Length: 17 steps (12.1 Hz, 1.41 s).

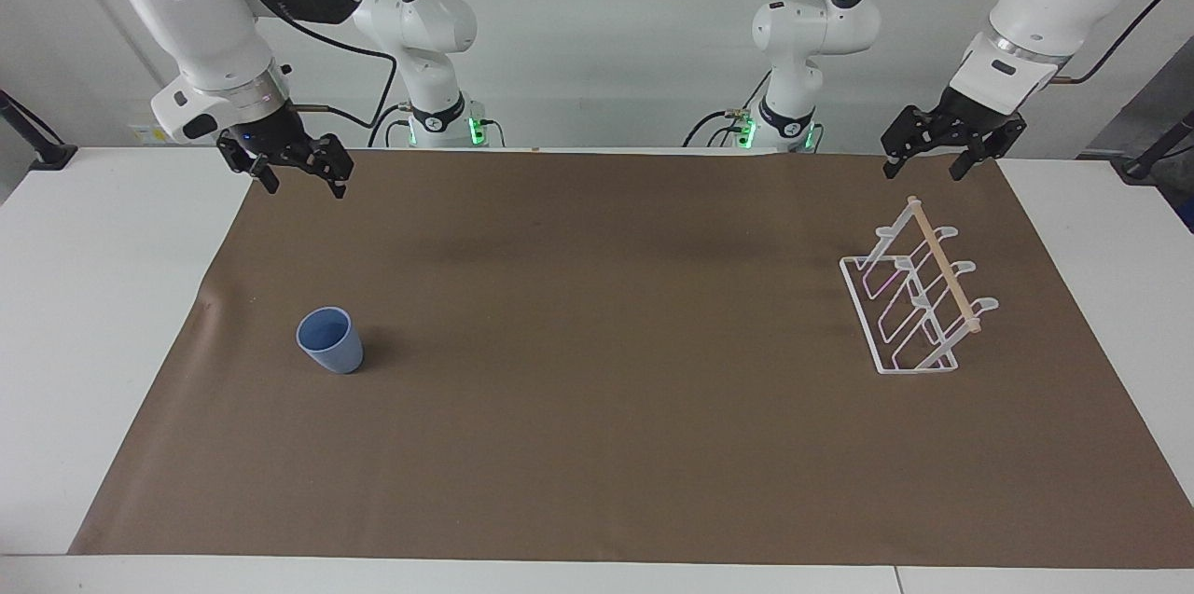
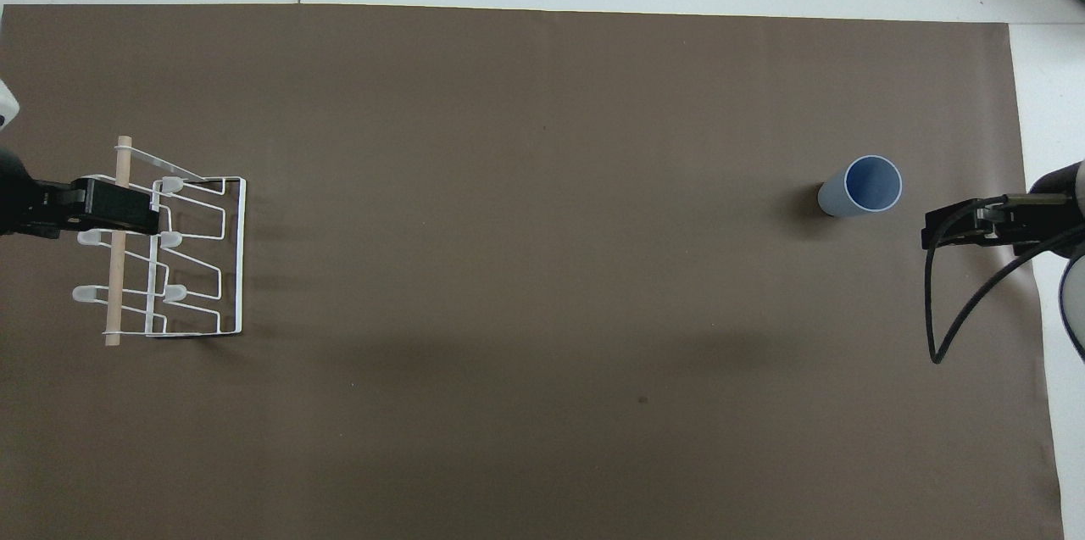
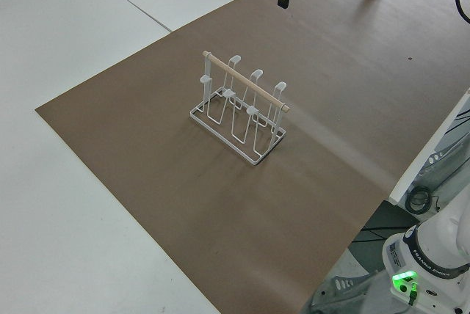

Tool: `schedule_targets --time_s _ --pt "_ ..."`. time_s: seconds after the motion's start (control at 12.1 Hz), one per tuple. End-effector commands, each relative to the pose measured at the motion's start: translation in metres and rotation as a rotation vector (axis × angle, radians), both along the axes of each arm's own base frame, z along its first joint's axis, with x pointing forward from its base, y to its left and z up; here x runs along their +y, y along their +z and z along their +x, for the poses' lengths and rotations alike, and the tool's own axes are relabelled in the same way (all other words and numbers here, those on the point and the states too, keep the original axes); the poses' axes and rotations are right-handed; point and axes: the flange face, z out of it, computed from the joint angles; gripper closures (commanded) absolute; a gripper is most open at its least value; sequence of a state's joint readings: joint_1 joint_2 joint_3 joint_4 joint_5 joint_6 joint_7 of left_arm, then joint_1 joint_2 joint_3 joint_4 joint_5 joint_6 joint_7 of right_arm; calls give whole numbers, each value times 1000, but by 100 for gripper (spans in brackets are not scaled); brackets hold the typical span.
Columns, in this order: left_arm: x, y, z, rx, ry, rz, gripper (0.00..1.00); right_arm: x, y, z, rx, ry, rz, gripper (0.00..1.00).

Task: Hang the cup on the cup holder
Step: 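Move the right gripper down over the light blue cup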

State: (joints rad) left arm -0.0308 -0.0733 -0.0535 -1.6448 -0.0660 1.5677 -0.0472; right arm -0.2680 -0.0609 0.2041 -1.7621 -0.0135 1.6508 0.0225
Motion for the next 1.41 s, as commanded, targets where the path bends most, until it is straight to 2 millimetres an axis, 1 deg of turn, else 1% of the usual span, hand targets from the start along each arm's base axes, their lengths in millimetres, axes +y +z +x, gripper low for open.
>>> schedule_targets --time_s 0.0,0.25,0.41,0.58,0.66,0.83,0.91,1.16,1.33 --pt "-1 11 -7 1 -9 -7 0 -3 1 -8 -10 10 22 0" --pt "9 12 -8 8 -56 9 0 -4 2 -8 -14 14 22 0" --pt "4 12 -10 11 -73 41 0 -6 10 8 -120 78 13 0" --pt "11 8 -12 19 -63 41 0 -9 13 22 -227 110 2 0" --pt "11 8 -12 13 -62 41 0 -2 12 28 -267 115 -1 0" --pt "11 -1 -16 10 -52 42 0 13 -9 35 -301 136 3 0" --pt "11 -2 -20 19 -52 43 0 14 -22 42 -308 140 7 0" --pt "9 -2 -20 24 -53 44 0 9 -76 67 -278 132 31 0" --pt "9 -1 -20 22 -59 43 0 6 -111 77 -256 128 44 0"
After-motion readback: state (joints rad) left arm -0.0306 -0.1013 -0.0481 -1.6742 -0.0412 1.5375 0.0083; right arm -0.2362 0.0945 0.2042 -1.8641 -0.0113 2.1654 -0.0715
